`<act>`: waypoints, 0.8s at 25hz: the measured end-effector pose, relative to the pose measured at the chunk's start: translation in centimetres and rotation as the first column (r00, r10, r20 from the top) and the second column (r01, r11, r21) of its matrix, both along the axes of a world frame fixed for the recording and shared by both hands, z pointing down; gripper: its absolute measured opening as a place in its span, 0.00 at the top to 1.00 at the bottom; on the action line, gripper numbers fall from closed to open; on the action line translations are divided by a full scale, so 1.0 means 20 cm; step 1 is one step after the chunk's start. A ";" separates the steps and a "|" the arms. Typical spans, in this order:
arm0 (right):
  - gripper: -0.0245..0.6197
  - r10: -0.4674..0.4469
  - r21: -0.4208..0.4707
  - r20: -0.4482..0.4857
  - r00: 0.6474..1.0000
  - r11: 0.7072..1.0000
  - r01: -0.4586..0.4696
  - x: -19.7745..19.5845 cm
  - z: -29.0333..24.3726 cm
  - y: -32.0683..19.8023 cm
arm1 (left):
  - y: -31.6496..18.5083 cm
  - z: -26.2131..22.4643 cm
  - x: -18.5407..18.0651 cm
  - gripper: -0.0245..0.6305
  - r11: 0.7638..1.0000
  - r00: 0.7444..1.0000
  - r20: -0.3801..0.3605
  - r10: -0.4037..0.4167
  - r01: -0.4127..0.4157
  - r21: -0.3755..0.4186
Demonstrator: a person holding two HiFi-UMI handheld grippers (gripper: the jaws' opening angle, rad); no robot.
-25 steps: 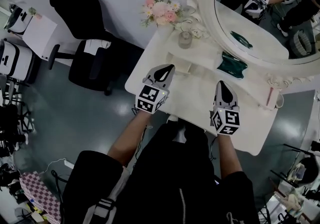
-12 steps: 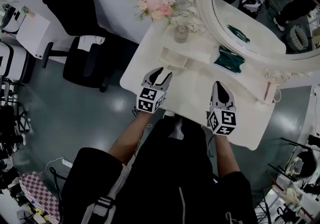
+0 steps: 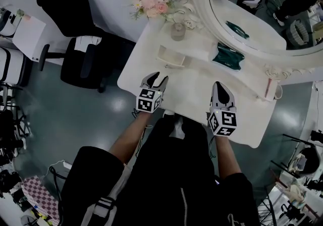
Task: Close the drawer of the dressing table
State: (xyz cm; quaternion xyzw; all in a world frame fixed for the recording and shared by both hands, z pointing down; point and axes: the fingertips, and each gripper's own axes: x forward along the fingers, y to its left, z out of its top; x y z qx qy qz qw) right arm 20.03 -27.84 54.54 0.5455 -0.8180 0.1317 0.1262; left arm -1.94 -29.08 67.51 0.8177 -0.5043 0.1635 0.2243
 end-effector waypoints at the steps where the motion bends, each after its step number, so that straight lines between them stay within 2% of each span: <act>1: 0.96 0.002 -0.002 0.000 1.000 1.000 -0.002 0.00 0.00 0.00 | -0.01 0.01 0.00 0.69 1.000 1.000 0.009 -0.001 0.001 -0.005; 12: 0.96 0.047 -0.010 -0.006 0.999 0.999 -0.047 0.10 0.01 0.02 | -0.15 0.18 -0.02 0.68 0.995 1.000 -0.001 -0.022 0.022 -0.097; 20: 0.96 0.103 -0.016 -0.011 0.995 0.995 -0.103 0.22 0.02 0.02 | -0.23 0.29 0.00 0.70 0.982 0.997 -0.057 -0.059 0.048 -0.183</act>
